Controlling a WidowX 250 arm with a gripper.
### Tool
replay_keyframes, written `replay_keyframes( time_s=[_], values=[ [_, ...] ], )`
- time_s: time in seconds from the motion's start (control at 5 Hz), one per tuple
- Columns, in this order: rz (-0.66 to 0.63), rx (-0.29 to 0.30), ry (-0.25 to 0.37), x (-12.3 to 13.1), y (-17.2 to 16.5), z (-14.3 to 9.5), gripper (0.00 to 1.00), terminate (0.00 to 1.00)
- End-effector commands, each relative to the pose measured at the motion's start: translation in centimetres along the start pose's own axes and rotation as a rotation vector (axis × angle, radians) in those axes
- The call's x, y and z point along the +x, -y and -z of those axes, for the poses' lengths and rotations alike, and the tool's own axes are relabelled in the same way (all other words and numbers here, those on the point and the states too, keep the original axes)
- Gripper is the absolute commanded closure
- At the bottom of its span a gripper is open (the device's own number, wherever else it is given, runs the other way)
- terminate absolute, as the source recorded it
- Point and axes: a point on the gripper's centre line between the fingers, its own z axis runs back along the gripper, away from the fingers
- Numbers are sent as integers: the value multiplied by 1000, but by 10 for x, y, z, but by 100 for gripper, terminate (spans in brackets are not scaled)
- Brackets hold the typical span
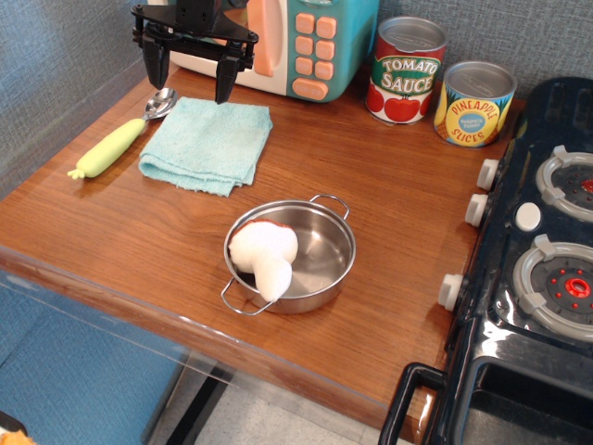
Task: Move the spoon to the right of the blue cloth
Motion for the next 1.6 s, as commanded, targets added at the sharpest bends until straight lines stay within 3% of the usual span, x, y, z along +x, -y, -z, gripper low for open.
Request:
replay_keyframes(
  time_s=[0.0,0.8,1.0,1.4],
  values=[
    [0,0,0,0,0,0,0,0],
    [175,-96,-39,-27,-88,53,0,0],
    [204,-122,-44,-27,-94,54,0,0],
    [204,-111,-81,-31,-87,67,0,0]
  ],
)
